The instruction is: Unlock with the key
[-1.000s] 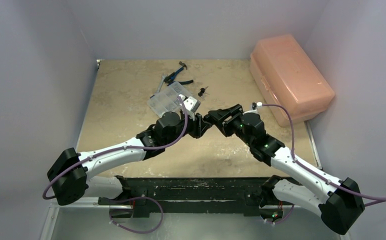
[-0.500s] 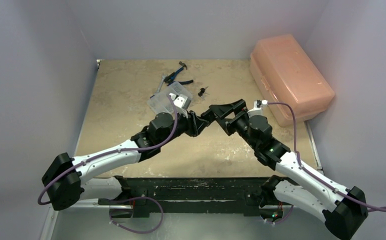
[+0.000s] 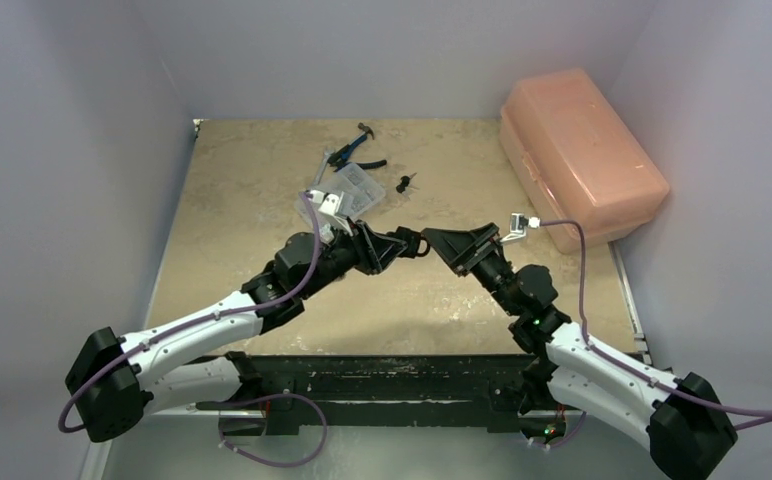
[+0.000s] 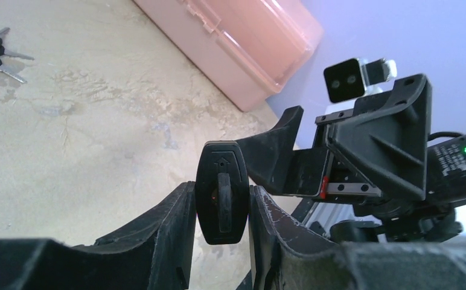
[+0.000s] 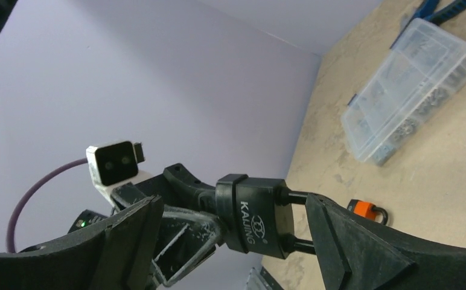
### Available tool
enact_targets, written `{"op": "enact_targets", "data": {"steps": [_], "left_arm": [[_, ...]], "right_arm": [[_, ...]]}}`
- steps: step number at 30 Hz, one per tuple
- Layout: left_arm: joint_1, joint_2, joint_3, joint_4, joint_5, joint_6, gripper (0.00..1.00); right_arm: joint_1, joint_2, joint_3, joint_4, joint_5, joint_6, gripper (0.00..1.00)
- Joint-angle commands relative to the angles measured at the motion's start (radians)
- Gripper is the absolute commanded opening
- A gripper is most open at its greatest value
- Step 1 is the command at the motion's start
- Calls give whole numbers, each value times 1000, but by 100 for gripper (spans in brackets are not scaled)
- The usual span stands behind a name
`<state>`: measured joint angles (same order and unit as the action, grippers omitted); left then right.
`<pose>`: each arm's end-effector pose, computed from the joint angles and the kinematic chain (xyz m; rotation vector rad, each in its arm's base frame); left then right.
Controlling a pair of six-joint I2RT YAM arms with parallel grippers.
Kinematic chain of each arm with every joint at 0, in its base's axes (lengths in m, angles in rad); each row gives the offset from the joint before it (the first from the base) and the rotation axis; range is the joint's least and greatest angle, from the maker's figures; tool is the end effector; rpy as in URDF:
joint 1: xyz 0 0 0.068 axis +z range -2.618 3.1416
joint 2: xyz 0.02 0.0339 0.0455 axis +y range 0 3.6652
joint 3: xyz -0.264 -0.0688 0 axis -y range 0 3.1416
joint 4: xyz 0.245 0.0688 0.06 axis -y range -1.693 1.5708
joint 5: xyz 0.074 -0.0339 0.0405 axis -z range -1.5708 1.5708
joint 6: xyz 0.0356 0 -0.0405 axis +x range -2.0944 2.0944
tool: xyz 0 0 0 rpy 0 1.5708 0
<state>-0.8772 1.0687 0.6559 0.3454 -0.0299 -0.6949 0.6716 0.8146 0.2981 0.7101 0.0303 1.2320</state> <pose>0.1611 -0.1922 0.2942 0.1368 1.7690 -1.1547 0.1487 0.1168 0.2578 0.4611 1.4978 1.5369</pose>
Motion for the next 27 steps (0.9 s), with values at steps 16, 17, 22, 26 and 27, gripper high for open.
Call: {"op": "enact_targets", "data": {"steps": [16,17,22,26,27], "left_arm": [[6,-73,-52,366,-158,-190,0],[6,-72,-55,385,-154,-201,0],[6,-63,-75,450,-125,-256,0],[6,-60,-80,465,-113,-278,0],[5,-62,-82,464,-115,-278,0]], "right_arm": [[-7,178,-59,421,-191,110,93],[-7,204,-54,457,-196,118,92],[-7,352,-11,647,-239,202,79],[-7,459,29,798,-257,260,67],[-7,478,40,821,-266,270,65]]}}
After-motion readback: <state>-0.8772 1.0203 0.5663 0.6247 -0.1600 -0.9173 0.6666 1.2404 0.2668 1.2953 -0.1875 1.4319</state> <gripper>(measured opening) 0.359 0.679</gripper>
